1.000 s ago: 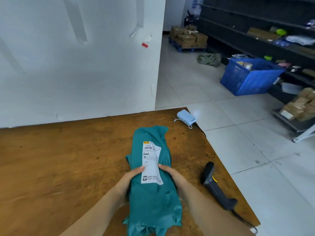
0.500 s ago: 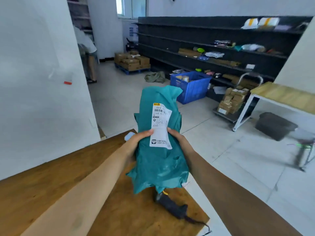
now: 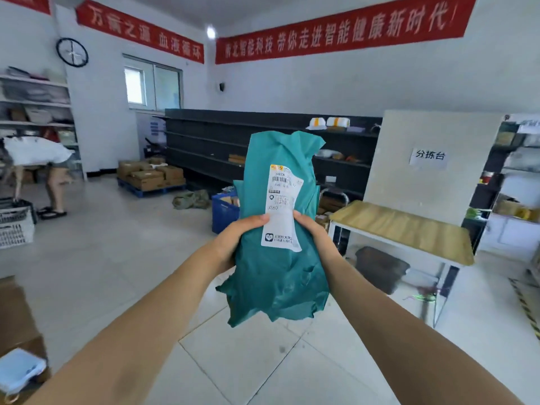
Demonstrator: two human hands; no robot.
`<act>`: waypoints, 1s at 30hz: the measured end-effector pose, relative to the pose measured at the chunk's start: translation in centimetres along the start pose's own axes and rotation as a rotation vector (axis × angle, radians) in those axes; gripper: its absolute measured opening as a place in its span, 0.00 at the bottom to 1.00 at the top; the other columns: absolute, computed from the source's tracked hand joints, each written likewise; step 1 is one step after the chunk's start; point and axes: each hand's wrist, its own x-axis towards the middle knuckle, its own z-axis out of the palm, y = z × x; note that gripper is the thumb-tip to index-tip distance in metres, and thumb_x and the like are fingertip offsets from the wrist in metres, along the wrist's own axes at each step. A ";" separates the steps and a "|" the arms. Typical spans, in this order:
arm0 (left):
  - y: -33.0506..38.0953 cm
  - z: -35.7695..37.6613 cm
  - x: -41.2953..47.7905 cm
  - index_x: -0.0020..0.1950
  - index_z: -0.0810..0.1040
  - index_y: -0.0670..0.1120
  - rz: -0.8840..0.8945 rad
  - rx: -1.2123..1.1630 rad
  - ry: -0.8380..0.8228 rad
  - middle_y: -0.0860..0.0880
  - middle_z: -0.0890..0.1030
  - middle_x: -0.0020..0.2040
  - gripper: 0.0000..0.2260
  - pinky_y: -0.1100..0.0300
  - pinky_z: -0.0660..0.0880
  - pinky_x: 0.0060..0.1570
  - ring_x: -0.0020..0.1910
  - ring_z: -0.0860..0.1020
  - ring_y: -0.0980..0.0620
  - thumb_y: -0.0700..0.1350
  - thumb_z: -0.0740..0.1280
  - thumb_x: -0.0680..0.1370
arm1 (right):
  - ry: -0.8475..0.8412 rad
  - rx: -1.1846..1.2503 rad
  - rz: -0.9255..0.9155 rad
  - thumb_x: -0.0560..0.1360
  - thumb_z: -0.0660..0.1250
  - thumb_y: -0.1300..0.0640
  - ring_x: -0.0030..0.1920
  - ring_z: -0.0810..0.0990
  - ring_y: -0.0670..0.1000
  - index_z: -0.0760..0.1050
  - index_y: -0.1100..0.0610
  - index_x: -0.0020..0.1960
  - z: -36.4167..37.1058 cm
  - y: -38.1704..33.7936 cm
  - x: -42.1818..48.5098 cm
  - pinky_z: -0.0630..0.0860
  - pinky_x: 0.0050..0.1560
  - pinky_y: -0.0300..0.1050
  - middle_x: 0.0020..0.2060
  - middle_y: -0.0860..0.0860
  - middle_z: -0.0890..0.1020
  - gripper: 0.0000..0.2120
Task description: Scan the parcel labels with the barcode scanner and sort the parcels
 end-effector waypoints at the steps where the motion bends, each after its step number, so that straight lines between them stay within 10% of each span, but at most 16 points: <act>1: 0.0 0.7 1.7 0.54 0.79 0.49 0.002 0.003 0.015 0.49 0.86 0.47 0.16 0.58 0.76 0.45 0.44 0.84 0.53 0.50 0.66 0.67 | -0.012 0.010 0.000 0.78 0.62 0.50 0.40 0.86 0.52 0.78 0.55 0.58 -1.3 -0.7 1.2 0.81 0.39 0.42 0.44 0.54 0.87 0.14; 14: -0.2 -10.1 20.0 0.53 0.79 0.48 0.051 0.056 0.278 0.48 0.86 0.45 0.15 0.58 0.77 0.46 0.42 0.84 0.52 0.49 0.69 0.68 | -0.231 0.077 0.091 0.78 0.62 0.51 0.36 0.86 0.51 0.79 0.54 0.55 -2.9 0.8 25.2 0.80 0.37 0.42 0.39 0.53 0.87 0.11; 30: 7.1 -41.5 26.0 0.62 0.78 0.49 0.224 0.105 0.947 0.45 0.83 0.56 0.30 0.49 0.73 0.63 0.57 0.80 0.44 0.57 0.74 0.62 | -0.823 0.014 0.236 0.78 0.62 0.55 0.38 0.86 0.48 0.78 0.57 0.55 23.0 8.8 58.6 0.80 0.35 0.39 0.42 0.53 0.86 0.10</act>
